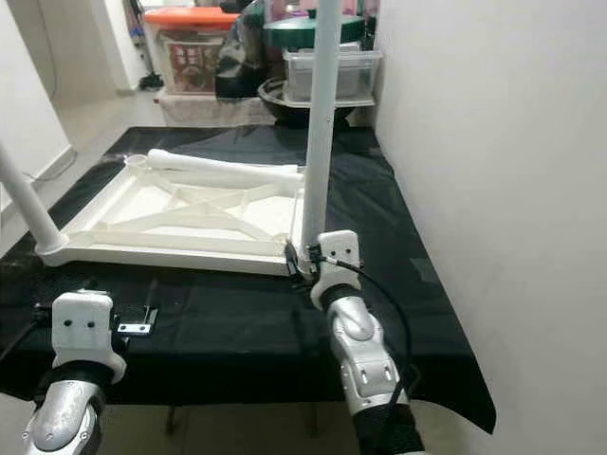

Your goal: Building children table

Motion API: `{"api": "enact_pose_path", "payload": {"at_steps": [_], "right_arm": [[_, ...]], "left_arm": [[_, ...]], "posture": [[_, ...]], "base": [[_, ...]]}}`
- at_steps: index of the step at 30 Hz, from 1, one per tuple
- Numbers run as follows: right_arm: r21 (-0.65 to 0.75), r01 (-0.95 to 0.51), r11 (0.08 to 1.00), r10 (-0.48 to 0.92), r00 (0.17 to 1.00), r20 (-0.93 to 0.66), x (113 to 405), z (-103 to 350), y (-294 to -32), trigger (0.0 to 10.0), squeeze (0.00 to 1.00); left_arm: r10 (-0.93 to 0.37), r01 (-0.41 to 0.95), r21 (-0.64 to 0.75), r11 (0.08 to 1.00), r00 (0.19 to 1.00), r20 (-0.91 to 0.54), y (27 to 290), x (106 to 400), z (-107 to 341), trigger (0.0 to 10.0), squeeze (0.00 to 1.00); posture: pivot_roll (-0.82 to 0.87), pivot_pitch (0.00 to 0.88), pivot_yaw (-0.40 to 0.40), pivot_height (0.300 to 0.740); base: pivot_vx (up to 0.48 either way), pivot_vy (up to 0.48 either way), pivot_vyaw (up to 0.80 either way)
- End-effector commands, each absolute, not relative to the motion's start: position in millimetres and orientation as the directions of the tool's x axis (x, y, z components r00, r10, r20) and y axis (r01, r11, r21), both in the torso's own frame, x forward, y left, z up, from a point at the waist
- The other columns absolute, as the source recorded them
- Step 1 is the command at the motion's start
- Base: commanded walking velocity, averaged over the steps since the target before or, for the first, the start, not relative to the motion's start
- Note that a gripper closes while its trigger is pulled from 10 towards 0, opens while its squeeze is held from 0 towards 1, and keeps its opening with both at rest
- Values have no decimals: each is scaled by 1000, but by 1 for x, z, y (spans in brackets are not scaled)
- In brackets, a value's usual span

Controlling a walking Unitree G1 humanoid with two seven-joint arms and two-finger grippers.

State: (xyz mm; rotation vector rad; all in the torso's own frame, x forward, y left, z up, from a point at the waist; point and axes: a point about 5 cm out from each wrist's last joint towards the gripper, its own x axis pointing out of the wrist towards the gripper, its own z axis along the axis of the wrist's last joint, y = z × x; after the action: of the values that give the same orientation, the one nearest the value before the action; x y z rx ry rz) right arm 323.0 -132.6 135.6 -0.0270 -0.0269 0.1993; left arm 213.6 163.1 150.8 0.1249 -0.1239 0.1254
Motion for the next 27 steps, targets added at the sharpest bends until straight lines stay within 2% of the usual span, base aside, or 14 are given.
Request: {"api": "enact_pose_path", "payload": {"at_steps": [1,3,4,14,16,27], "right_arm": [[-39,-216,976,217,976,28,331,139,-139,10000,1000],[-48,-216,975,218,976,22,334,140,-143,10000,1000],[-54,-217,975,218,976,15,337,141,-146,10000,0],[-21,-227,974,228,973,22,349,147,-150,10000,0],[29,-287,958,286,957,43,355,152,-142,10000,0],[57,-338,940,333,940,77,377,167,-137,10000,0]], "left_arm": [[91,-103,103,989,989,120,158,211,150,10000,0],[84,-96,99,990,989,118,156,210,150,10000,0],[77,-88,97,991,990,115,154,209,150,10000,0],[67,-77,85,993,992,111,152,206,149,10000,0],[67,-76,83,994,992,111,151,206,149,10000,0],[66,-76,82,994,991,118,150,206,151,10000,0]], "posture": [[-9,22,-2,740],[-9,22,-2,740],[-10,26,-2,740],[-5,39,-5,740],[-4,42,-4,740],[2,40,-11,740]], "base": [[0,0,0],[0,0,0],[0,0,0],[0,0,0],[0,0,0],[0,0,0]]}}
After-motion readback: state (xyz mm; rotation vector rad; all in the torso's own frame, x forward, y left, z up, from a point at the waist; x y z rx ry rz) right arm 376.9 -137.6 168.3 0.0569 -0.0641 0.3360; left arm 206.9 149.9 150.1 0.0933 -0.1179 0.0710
